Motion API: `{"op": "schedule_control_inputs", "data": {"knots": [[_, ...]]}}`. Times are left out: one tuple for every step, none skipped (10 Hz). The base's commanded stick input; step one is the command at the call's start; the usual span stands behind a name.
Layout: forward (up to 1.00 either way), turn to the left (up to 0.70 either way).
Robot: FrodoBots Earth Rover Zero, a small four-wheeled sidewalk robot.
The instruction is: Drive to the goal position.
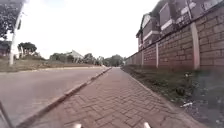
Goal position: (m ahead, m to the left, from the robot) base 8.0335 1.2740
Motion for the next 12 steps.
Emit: {"op": "schedule_control_inputs", "data": {"knots": [[0.5,0.0],[0.5,0.0],[0.5,0.0],[0.5,0.0],[0.5,0.0],[0.5,0.0],[0.5,0.0],[0.5,0.0],[0.5,0.0],[0.5,0.0],[0.5,0.0],[0.5,0.0]]}}
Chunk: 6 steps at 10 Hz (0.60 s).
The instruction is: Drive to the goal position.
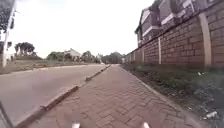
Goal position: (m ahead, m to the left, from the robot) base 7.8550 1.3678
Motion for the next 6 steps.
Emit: {"op": "schedule_control_inputs", "data": {"knots": [[0.5,0.0],[0.5,0.0],[0.5,0.0],[0.5,0.0],[0.5,0.0],[0.5,-0.5]]}}
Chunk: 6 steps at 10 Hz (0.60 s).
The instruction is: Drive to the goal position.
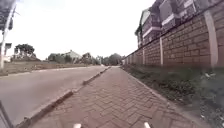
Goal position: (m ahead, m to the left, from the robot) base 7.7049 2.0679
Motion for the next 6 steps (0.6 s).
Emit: {"op": "schedule_control_inputs", "data": {"knots": [[0.5,-0.5],[0.5,-0.41],[0.5,-0.16],[0.5,0.0],[0.5,0.0],[0.5,0.0]]}}
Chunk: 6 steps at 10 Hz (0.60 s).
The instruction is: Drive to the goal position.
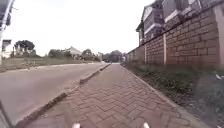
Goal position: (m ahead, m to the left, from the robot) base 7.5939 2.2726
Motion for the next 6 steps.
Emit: {"op": "schedule_control_inputs", "data": {"knots": [[0.5,0.0],[0.5,0.0],[0.5,0.0],[0.5,0.0],[0.5,0.0],[0.5,0.0]]}}
